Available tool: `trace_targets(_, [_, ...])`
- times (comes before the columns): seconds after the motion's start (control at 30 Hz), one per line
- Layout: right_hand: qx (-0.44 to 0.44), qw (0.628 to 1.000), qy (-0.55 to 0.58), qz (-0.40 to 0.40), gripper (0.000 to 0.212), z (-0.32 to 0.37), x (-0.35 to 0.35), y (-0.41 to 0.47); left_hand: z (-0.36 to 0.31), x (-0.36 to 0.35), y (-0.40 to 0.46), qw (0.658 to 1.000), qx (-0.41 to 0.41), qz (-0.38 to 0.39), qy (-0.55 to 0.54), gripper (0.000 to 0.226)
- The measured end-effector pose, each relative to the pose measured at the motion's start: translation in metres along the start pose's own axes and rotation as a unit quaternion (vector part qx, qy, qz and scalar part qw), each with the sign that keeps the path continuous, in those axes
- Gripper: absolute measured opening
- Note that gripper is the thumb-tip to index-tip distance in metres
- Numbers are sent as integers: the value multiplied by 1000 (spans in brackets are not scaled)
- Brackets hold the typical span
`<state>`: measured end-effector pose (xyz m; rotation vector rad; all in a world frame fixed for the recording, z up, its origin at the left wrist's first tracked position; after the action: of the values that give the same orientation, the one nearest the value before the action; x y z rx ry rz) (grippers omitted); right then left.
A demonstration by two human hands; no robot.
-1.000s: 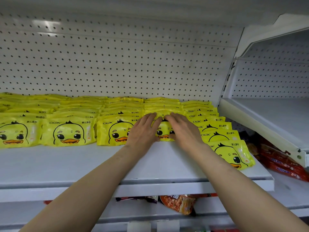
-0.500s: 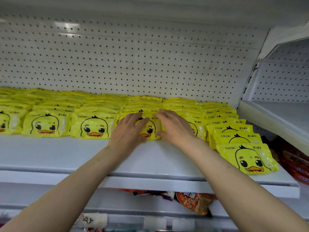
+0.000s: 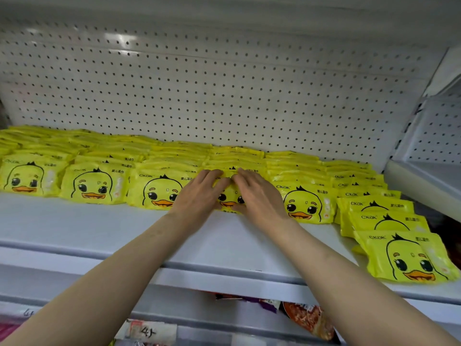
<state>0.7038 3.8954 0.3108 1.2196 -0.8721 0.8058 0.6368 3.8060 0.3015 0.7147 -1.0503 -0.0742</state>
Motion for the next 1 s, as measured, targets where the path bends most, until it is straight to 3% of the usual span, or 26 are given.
trace_targets(0.37, [12,999,25,20,74,-7,-6,-2,-3,2,-5,999,8,17,-27,74])
trace_targets(0.57, [11,999,51,13,74,-19,24,-19,-19,20,1,999,19,13,-38,72])
trace_targets(0.8, [-48,996,67,-43,69,-86,105,-78,-99,56,39,995,-9,-24,-95,75])
trace_targets(1.0, [-128,989,74,-28,75,-179,155,-148,-209,78,72,984,-53,-12,-172,74])
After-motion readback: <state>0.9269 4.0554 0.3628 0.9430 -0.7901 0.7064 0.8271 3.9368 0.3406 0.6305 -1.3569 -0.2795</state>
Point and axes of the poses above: each hand's wrist, its own y-axis towards the middle knuckle, its own x-axis out of the back of the hand, z = x × y, the point moved 8 cm from there along y, towards the middle knuckle, and after that the axes turned 12 degrees about y, right-handed, at the moved point
